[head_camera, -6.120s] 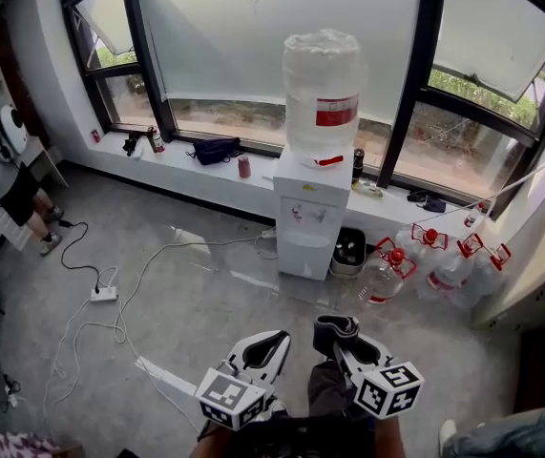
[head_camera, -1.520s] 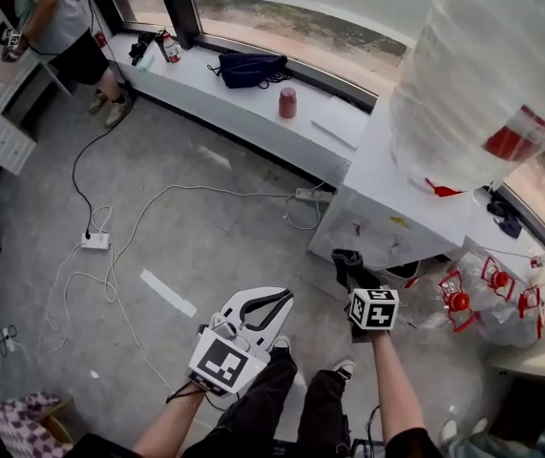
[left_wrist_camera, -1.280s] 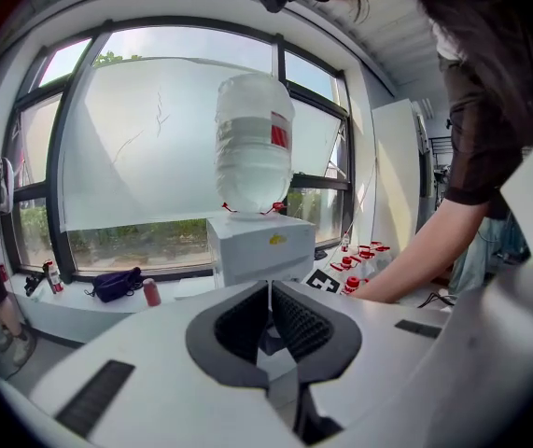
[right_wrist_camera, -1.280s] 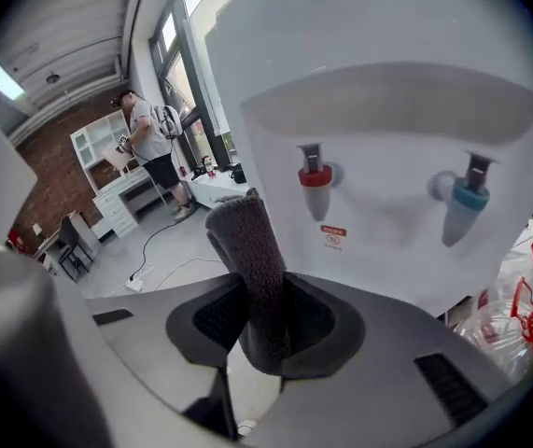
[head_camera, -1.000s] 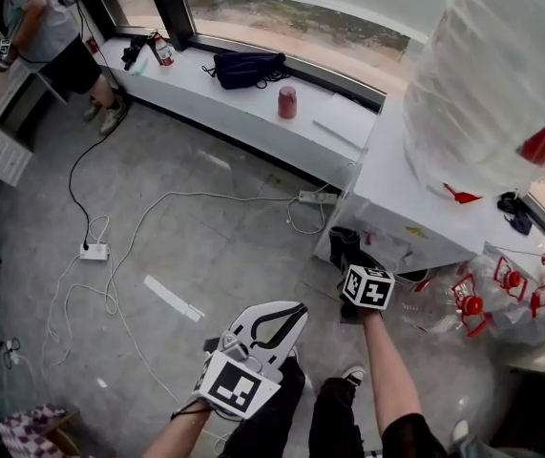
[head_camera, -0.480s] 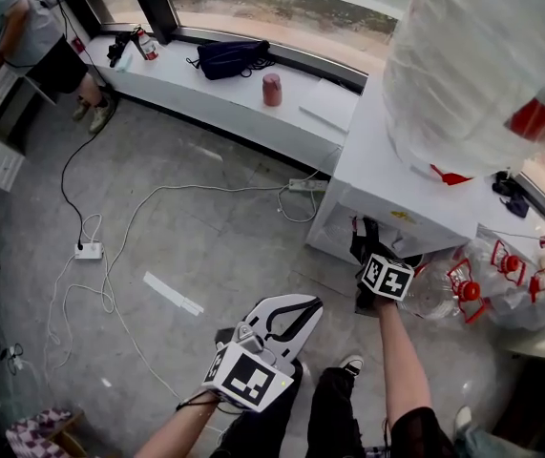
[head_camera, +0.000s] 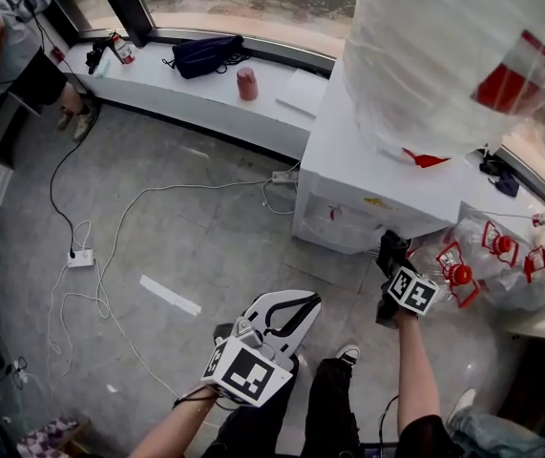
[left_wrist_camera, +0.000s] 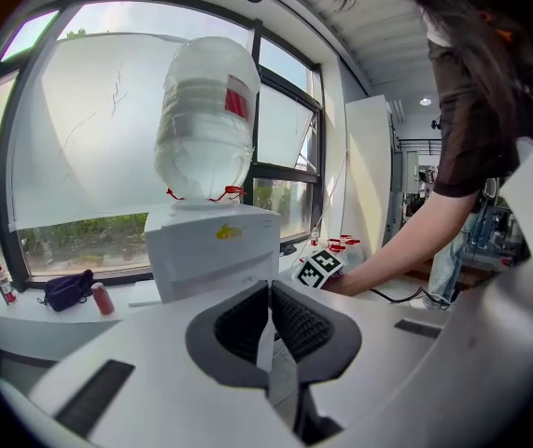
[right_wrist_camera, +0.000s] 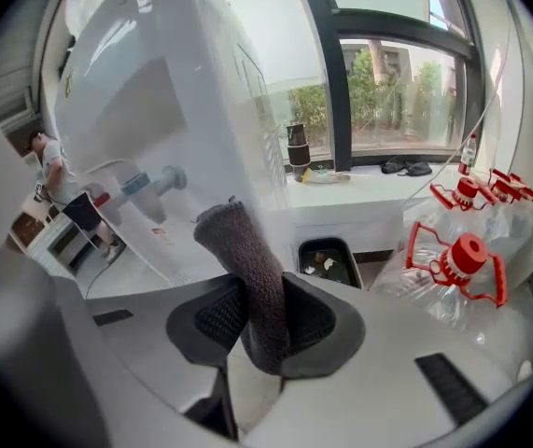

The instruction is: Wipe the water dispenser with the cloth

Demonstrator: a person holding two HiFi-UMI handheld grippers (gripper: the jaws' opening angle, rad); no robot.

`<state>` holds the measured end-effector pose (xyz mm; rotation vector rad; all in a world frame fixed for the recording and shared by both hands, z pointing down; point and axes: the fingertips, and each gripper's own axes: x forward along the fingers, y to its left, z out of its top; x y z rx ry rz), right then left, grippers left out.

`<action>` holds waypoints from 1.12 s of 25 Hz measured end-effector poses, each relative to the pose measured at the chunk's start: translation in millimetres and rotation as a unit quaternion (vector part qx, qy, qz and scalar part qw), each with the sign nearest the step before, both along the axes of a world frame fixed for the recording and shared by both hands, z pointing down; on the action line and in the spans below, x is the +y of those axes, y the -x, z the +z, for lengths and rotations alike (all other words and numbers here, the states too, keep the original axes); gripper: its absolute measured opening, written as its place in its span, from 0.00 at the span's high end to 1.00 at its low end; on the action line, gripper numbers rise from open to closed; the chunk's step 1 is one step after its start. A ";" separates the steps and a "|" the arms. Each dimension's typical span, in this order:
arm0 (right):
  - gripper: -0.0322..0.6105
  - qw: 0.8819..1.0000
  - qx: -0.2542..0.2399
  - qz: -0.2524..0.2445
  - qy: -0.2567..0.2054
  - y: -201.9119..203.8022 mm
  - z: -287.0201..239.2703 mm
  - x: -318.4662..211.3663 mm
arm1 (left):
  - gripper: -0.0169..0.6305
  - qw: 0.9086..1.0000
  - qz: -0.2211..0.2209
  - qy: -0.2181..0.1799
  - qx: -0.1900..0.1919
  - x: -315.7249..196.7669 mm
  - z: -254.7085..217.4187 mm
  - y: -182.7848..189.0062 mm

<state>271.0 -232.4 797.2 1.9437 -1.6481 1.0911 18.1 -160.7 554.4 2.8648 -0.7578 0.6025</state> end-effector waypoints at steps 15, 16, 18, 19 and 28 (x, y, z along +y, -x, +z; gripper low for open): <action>0.79 0.989 -0.039 -0.140 0.043 132.6 48.3 -5.5 | 0.94 0.998 -0.053 0.011 -0.012 -19.6 22.1 44.4; 0.79 0.987 -0.044 -0.150 0.046 147.6 52.3 -9.9 | 0.94 0.998 -0.059 0.013 -0.012 -20.4 25.7 50.9; 0.79 0.982 -0.056 -0.170 0.050 177.0 59.4 -18.0 | 0.94 0.997 -0.074 0.021 -0.009 -22.4 30.8 63.3; 0.79 0.980 -0.063 -0.180 0.052 191.2 62.9 -21.9 | 0.94 0.996 -0.081 0.025 -0.006 -23.4 34.1 69.7; 0.79 0.963 -0.061 -0.252 0.070 257.5 120.5 -49.5 | 0.94 0.989 -0.142 0.042 0.003 -36.3 76.8 117.6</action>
